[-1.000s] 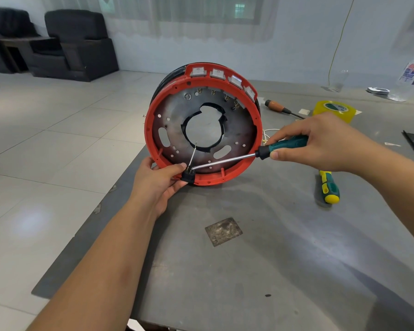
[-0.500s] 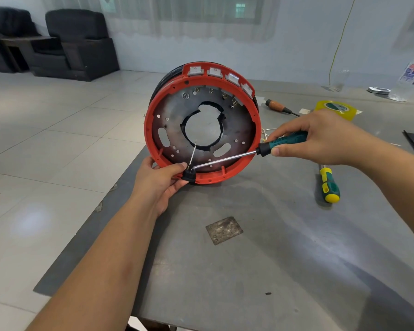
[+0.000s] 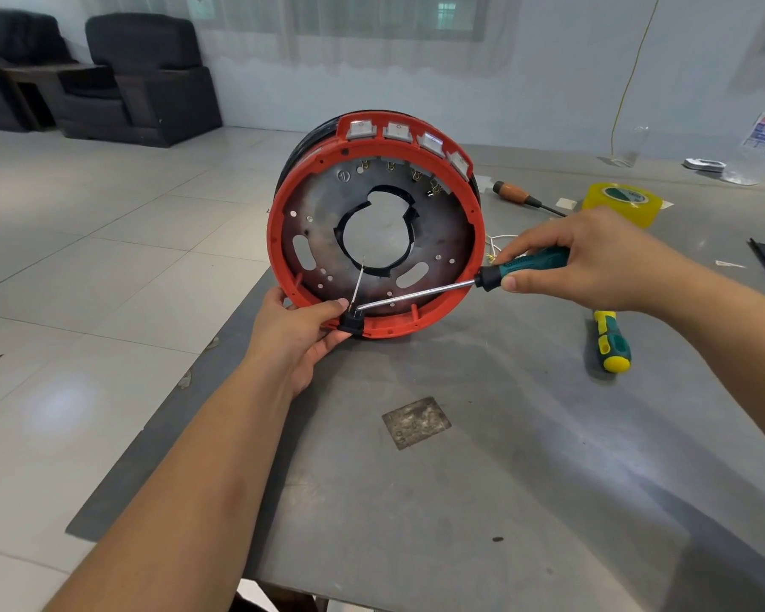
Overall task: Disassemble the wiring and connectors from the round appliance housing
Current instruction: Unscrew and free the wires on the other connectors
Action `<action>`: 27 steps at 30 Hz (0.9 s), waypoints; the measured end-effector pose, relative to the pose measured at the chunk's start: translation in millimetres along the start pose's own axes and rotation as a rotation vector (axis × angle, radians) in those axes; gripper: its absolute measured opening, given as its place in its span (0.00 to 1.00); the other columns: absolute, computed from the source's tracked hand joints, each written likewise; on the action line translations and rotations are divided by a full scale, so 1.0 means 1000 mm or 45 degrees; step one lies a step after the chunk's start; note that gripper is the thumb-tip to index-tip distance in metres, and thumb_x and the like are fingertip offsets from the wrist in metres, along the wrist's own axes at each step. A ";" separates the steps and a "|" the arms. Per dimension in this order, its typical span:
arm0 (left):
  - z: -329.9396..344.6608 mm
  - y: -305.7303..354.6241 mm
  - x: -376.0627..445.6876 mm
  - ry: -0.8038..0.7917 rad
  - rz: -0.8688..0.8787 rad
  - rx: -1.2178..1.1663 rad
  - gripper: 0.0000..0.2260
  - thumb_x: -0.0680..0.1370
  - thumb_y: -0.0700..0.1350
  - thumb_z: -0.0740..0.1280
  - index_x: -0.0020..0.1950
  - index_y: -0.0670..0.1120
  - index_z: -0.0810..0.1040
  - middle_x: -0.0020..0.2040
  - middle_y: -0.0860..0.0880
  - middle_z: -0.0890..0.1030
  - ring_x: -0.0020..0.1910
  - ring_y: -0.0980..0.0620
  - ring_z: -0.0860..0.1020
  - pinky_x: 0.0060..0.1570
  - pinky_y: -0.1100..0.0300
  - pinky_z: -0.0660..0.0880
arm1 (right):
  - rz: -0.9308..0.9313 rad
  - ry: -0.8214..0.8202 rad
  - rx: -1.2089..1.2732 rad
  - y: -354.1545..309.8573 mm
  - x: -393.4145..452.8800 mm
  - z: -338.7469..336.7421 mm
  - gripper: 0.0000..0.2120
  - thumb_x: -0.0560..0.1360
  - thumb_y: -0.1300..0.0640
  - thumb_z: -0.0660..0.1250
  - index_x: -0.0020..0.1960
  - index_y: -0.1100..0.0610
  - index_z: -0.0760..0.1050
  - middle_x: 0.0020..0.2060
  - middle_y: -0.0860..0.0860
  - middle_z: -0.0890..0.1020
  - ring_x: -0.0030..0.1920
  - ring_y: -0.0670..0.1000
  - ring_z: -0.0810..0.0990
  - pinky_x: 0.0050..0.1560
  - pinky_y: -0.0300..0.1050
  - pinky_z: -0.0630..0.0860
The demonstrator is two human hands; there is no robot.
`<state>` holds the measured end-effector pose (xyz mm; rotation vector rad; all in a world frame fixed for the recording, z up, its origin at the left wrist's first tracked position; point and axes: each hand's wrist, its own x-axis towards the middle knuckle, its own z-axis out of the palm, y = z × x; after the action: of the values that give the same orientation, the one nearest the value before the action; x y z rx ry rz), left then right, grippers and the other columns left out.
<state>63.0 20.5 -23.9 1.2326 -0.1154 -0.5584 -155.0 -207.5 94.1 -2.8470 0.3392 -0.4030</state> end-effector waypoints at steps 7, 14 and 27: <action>0.001 0.004 -0.002 -0.036 -0.045 -0.046 0.31 0.75 0.29 0.75 0.72 0.50 0.71 0.49 0.41 0.88 0.40 0.45 0.88 0.29 0.60 0.80 | 0.004 0.103 0.125 0.005 -0.013 0.017 0.12 0.68 0.32 0.67 0.49 0.32 0.79 0.38 0.40 0.82 0.42 0.43 0.78 0.35 0.46 0.73; 0.000 0.006 -0.002 -0.069 -0.084 -0.054 0.31 0.76 0.28 0.73 0.73 0.50 0.70 0.39 0.46 0.88 0.38 0.47 0.88 0.28 0.60 0.80 | 0.053 0.139 0.180 0.009 -0.019 0.027 0.17 0.68 0.34 0.70 0.52 0.40 0.85 0.43 0.43 0.85 0.43 0.47 0.80 0.41 0.50 0.78; 0.002 0.000 0.002 -0.037 -0.108 -0.091 0.24 0.76 0.28 0.73 0.65 0.48 0.71 0.52 0.40 0.87 0.44 0.43 0.89 0.37 0.54 0.85 | 0.116 0.137 0.400 0.000 -0.018 0.057 0.06 0.73 0.46 0.76 0.50 0.40 0.84 0.36 0.38 0.84 0.41 0.41 0.83 0.42 0.30 0.73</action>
<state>63.7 17.8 -23.1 1.1641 -0.0671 -0.6488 -154.9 -191.5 36.9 -2.5010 0.3864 -0.5403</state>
